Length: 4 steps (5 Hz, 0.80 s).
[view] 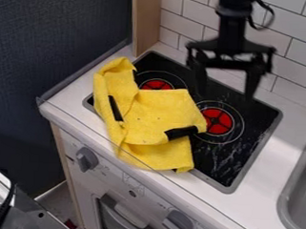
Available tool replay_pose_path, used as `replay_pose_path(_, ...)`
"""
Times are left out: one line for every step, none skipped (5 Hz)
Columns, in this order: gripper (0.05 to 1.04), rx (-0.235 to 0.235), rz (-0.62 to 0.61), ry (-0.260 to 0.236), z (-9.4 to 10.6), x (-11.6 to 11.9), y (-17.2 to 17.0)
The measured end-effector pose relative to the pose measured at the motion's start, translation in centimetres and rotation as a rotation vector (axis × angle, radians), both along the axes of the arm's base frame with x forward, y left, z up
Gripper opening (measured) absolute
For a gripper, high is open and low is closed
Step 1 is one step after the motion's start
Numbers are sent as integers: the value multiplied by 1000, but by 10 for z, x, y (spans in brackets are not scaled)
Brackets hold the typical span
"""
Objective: Unfold the cloth from right to left
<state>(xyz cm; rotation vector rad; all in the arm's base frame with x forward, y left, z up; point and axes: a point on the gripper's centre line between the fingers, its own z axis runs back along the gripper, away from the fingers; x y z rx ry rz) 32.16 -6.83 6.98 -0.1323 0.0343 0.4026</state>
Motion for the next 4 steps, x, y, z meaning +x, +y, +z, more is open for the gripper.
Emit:
replay_pose_path(1001,16,-28,-6,2,-1,-15)
replay_pose_path(1001,37,-65,8,2,-7,-28)
replay_pose_path(1001,62,-108,24,5,-15,-29)
replay_pose_path(1001,94,-149,62,20,-51,-15)
